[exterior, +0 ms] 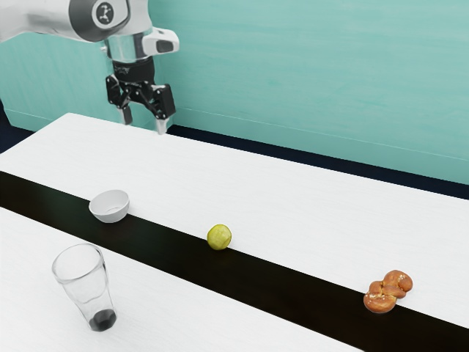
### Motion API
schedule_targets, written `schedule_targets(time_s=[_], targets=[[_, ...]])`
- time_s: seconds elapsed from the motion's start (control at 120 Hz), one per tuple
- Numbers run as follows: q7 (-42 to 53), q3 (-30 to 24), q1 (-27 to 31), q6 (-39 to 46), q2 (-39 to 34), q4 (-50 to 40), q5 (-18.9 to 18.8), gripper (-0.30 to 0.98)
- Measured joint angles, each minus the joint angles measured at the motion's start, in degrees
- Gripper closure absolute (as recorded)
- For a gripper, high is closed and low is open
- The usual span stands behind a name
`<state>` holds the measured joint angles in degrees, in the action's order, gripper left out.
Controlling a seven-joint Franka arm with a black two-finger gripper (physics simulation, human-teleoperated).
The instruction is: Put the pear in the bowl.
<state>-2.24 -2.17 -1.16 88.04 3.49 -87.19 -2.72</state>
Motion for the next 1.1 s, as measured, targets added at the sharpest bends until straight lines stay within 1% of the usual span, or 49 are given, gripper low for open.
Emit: schedule_targets(time_s=[0.242,0.333,0.467,0.567,0.642,0.825,0.933,1.1], targets=[[-0.3,0.3,0.4,1.3,0.6,0.9,0.6,0.00],[-2.1,0.2,0.5,3.5,0.3,-1.4,0.8,0.00],[-10.9,-1.6,0.8,8.1,-0.1,-5.0,1.5,0.00],[-18.5,-2.3,-0.1,11.9,4.2,-6.1,2.0,0.00],[-23.4,-2.6,-0.1,14.7,7.1,-7.3,1.6,0.00],[-33.1,-3.8,0.0,22.4,13.1,-9.0,1.3,0.00],[-38.4,-4.2,0.0,27.3,14.7,-10.6,1.7,0.00],[-47.6,-4.4,0.0,33.8,14.3,-17.6,5.3,0.00]])
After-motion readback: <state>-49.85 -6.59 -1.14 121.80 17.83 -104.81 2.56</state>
